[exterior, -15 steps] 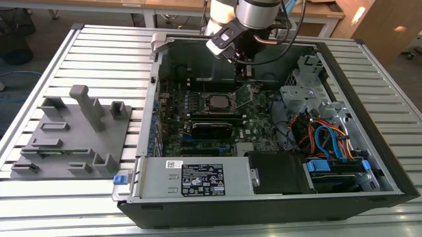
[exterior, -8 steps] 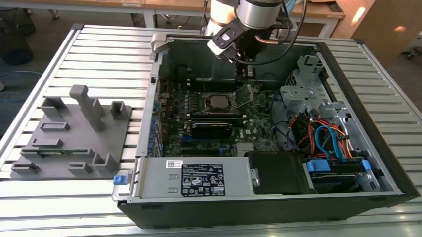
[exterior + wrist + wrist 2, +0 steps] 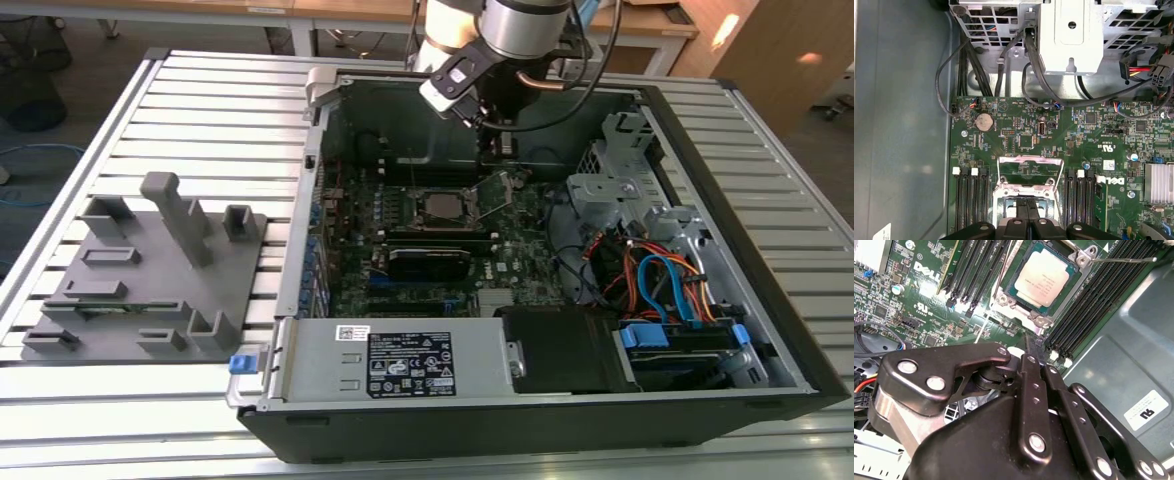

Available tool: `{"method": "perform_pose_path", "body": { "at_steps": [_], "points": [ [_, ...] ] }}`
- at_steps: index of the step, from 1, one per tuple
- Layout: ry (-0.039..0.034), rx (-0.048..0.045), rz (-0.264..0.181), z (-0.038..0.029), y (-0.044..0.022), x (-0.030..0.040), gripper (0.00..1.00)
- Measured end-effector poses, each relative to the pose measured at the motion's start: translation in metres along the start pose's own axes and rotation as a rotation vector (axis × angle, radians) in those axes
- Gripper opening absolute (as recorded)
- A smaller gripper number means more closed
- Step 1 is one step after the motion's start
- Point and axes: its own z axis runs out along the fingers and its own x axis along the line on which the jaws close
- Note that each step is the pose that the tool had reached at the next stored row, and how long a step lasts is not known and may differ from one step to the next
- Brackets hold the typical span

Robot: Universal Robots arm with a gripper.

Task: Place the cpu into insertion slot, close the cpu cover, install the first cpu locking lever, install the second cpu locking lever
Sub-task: 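Close the cpu cover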

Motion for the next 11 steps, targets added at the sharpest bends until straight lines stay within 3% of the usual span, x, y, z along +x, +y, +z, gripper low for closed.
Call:
{"method": "perform_pose_path", "body": {
  "at_steps": [11],
  "points": [
    [0.0000,0.0000,0.000,0.0017,0.0096,-0.0001,0.10]
  ]
}}
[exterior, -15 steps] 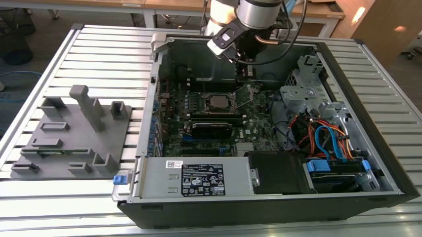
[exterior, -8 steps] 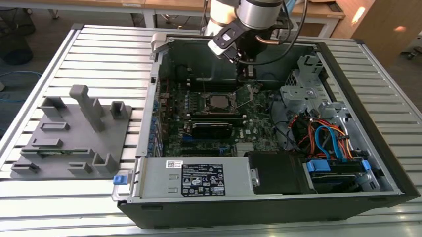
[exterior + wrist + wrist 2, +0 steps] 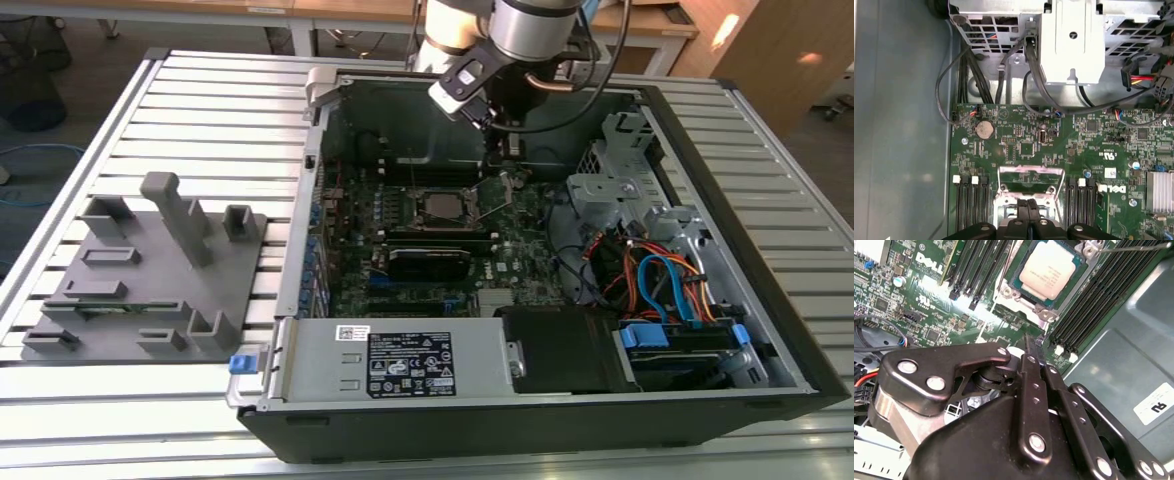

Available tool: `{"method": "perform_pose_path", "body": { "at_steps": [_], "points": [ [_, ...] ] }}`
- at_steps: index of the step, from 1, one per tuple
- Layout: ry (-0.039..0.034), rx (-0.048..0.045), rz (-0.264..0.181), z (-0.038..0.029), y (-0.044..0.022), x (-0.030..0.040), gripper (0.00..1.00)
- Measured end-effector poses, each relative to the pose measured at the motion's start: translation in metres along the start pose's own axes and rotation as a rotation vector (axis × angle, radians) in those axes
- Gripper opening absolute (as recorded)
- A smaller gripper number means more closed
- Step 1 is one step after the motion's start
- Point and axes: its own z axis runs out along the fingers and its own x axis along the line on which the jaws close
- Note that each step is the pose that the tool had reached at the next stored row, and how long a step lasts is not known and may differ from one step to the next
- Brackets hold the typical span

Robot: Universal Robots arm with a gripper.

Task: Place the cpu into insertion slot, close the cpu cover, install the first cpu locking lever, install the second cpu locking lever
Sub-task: 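Close the cpu cover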

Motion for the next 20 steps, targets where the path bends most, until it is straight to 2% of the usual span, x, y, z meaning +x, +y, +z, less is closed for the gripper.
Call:
{"method": "perform_pose_path", "body": {
  "at_steps": [10,20],
  "points": [
    [-0.0009,0.0000,0.000,0.0021,0.0074,-0.0021,0.10],
    [-0.0015,0.0000,0.000,0.0056,0.0236,-0.0025,0.10]
  ]
}}
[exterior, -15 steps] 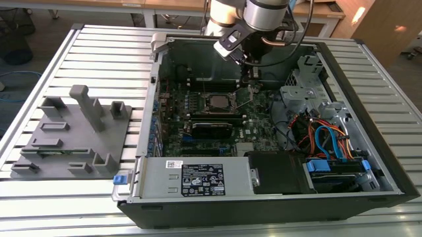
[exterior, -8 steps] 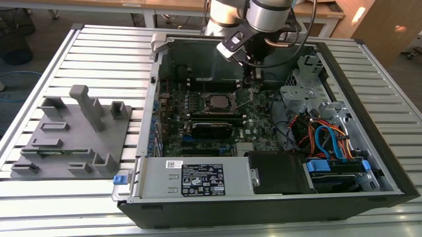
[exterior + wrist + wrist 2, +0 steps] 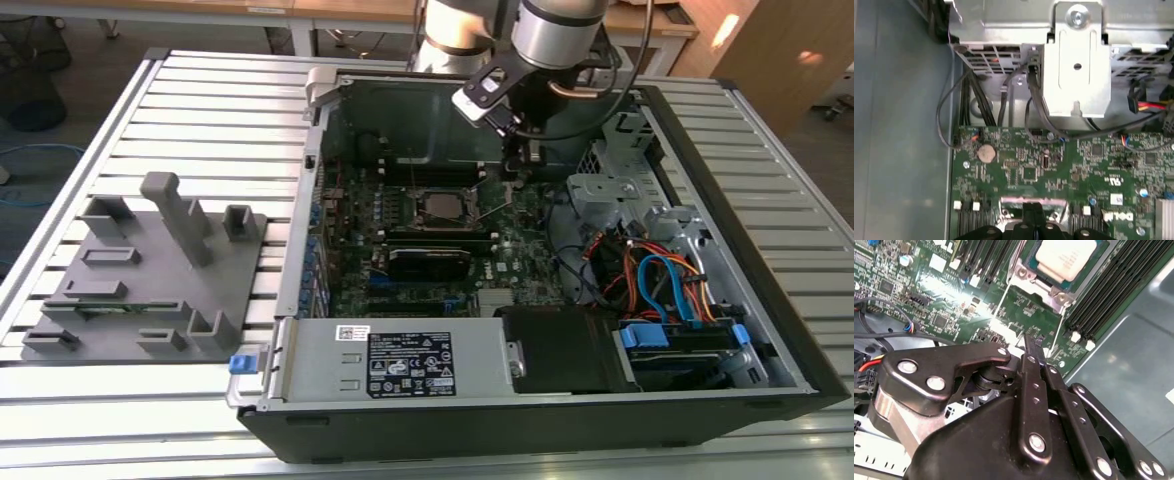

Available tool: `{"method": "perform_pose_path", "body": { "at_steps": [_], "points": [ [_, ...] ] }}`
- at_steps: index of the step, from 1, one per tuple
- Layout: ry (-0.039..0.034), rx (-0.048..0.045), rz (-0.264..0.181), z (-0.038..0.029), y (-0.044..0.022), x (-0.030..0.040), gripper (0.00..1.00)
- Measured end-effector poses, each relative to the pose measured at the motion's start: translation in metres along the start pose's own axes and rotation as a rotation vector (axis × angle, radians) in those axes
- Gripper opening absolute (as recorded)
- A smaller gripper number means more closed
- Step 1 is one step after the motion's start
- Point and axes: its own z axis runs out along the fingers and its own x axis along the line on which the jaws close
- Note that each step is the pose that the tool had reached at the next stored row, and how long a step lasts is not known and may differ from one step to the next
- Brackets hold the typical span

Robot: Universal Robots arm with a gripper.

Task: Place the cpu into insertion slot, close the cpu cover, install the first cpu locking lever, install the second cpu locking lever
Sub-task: 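Close the cpu cover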

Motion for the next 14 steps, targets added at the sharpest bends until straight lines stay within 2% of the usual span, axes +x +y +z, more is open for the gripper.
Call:
{"method": "perform_pose_path", "body": {
  "at_steps": [14],
  "points": [
    [0.0001,0.0001,0.000,0.0034,0.0211,-0.0003,0.10]
  ]
}}
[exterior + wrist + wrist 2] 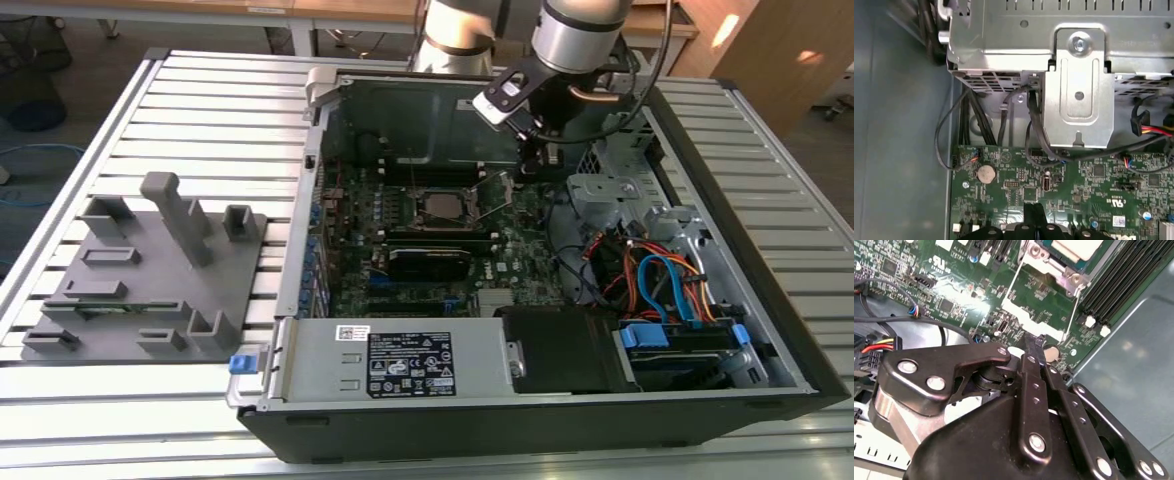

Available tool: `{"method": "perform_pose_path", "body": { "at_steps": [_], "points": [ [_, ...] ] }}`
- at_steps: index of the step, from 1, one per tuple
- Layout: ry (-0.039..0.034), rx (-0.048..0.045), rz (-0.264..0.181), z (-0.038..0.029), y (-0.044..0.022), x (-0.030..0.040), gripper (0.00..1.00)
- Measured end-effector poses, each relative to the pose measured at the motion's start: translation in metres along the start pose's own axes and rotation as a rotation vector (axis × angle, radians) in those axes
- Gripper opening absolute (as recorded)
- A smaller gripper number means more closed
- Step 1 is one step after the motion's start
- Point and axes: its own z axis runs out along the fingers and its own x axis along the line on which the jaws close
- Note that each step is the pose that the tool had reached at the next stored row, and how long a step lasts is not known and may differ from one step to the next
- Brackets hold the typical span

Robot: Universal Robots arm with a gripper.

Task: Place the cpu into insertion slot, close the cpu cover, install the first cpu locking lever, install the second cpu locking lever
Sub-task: 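Close the cpu cover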

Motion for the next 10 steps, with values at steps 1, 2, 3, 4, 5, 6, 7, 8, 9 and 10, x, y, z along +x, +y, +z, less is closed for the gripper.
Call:
{"method": "perform_pose_path", "body": {
  "at_steps": [1,2,3,4,5,6,7,8,9,10],
  "points": [
    [0.0001,0.0001,0.000,0.0002,0.0012,0.0000,0.10],
    [-0.0001,0.0001,0.000,0.0005,0.0022,-0.0001,0.10],
    [-0.0001,0.0001,0.000,0.0009,0.0030,-0.0001,0.10],
    [-0.0002,0.0001,0.000,0.0013,0.0037,-0.0001,0.10],
    [-0.0002,0.0002,0.000,0.0017,0.0045,-0.0001,0.10],
    [-0.0001,0.0002,0.000,0.0023,0.0053,-0.0001,0.10],
    [0.0000,0.0004,0.000,0.0033,0.0057,-0.0001,0.10],
    [-0.0001,0.0004,0.000,0.0044,0.0058,-0.0002,0.10],
    [-0.0001,0.0005,0.001,0.0056,0.0059,-0.0002,0.10],
    [0.0000,0.0005,0.001,0.0069,0.0059,-0.0003,0.10]
  ]
}}
